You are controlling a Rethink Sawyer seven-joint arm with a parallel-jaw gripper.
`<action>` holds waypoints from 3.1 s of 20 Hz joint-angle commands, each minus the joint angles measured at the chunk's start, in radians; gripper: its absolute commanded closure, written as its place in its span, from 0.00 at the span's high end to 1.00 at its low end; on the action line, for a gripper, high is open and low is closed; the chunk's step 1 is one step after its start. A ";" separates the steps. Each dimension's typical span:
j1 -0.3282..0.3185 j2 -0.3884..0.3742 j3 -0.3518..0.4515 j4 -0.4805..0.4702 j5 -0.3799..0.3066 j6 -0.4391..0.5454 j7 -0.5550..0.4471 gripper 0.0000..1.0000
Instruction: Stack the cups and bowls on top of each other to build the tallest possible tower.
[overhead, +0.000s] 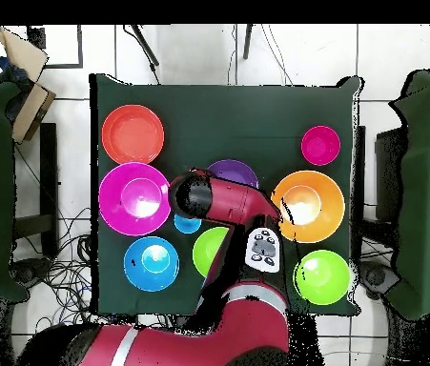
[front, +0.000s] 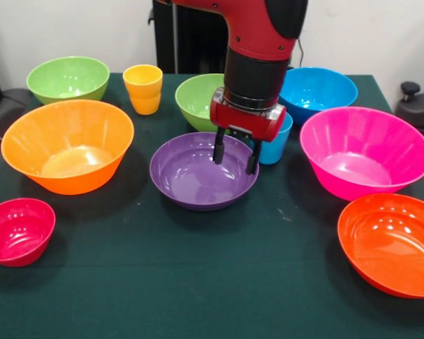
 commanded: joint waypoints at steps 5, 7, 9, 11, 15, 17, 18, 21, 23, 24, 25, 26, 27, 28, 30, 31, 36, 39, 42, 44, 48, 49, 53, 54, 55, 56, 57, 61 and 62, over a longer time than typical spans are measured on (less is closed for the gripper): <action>0.025 0.036 0.094 -0.048 0.015 0.079 0.107 1.00; 0.026 0.038 0.093 -0.050 0.016 0.078 0.109 1.00; 0.029 0.039 0.091 -0.050 0.017 0.078 0.111 1.00; 0.027 0.041 0.092 -0.051 0.016 0.075 0.109 1.00; 0.029 0.039 0.090 -0.050 0.017 0.078 0.109 1.00; 0.027 0.040 0.091 -0.052 0.017 0.079 0.108 1.00; 0.026 0.041 0.092 -0.053 0.017 0.079 0.107 1.00; 0.026 0.041 0.092 -0.053 0.018 0.077 0.107 1.00; 0.027 0.042 0.092 -0.053 0.019 0.078 0.108 1.00; 0.028 0.044 0.092 -0.055 0.019 0.078 0.109 1.00; 0.029 0.046 0.092 -0.058 0.021 0.076 0.111 1.00; 0.030 0.049 0.092 -0.061 0.022 0.076 0.112 1.00; 0.033 0.050 0.091 -0.062 0.024 0.075 0.115 1.00; 0.036 0.050 0.089 -0.064 0.025 0.079 0.118 1.00; 0.041 0.047 0.086 -0.065 0.029 0.085 0.123 1.00; 0.042 0.047 0.087 -0.065 0.031 0.086 0.125 1.00; 0.037 0.063 0.096 -0.067 0.030 0.067 0.123 1.00; 0.037 0.073 0.096 -0.070 0.023 0.064 0.114 1.00; 0.032 0.090 0.103 -0.065 0.017 0.038 0.112 1.00; 0.026 0.110 0.113 -0.070 0.015 0.011 0.112 1.00; 0.067 0.167 0.060 -0.113 0.022 -0.008 0.145 1.00; 0.069 0.179 0.056 -0.115 0.022 -0.020 0.150 1.00; 0.059 0.213 0.061 -0.124 0.014 -0.060 0.141 1.00; 0.060 0.217 0.060 -0.127 0.013 -0.062 0.141 1.00; 0.062 0.222 0.059 -0.130 0.012 -0.065 0.141 1.00; 0.063 0.226 0.058 -0.133 0.011 -0.068 0.140 1.00; 0.063 0.231 0.058 -0.136 0.011 -0.071 0.140 1.00; 0.057 0.240 0.067 -0.139 0.008 -0.072 0.129 1.00; 0.061 0.238 0.061 -0.134 0.007 -0.072 0.132 1.00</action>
